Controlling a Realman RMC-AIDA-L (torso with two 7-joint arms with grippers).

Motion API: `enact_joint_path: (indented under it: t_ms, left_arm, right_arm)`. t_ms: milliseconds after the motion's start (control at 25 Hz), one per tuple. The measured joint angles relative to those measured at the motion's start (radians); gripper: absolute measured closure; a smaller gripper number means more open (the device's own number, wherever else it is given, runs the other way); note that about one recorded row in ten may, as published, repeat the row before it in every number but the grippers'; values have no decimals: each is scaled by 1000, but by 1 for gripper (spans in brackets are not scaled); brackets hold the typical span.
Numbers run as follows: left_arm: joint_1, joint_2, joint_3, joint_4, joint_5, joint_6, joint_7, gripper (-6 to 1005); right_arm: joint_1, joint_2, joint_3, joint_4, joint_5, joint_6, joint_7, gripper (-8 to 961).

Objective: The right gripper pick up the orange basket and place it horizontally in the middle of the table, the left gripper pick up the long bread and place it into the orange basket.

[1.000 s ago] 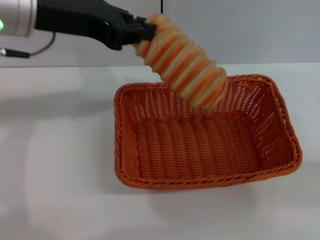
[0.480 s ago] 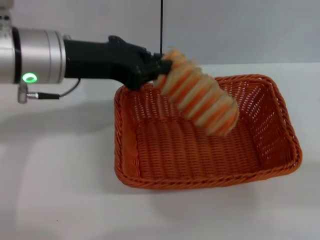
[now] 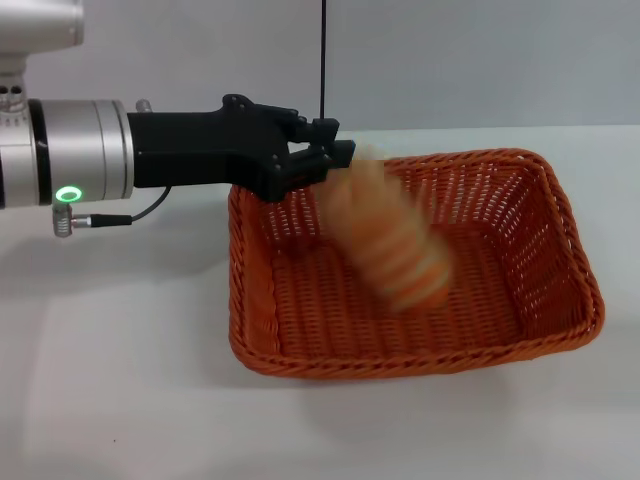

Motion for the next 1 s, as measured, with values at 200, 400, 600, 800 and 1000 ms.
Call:
enact_joint_path:
  t_ms: [200, 400, 600, 800, 1000]
  left_arm:
    - [3, 0, 6, -15, -8, -12, 23, 679]
    - [19, 0, -56, -25, -29, -21, 84, 454]
    - [49, 0, -157, -59, -93, -22, 213, 321]
    - [64, 2, -264, -266, -289, 1, 443, 213]
    - [65, 2, -366, -510, -412, 45, 692, 167]
  right_arm:
    - [9, -1, 0, 0, 0, 13, 0, 422]
    - [13, -1, 1, 0, 0, 25, -3, 423]
    - [15, -1, 2, 0, 1, 30, -21, 423]
    - [14, 6, 2, 15, 1, 45, -96, 413]
    - [21, 9, 3, 75, 7, 60, -206, 402]
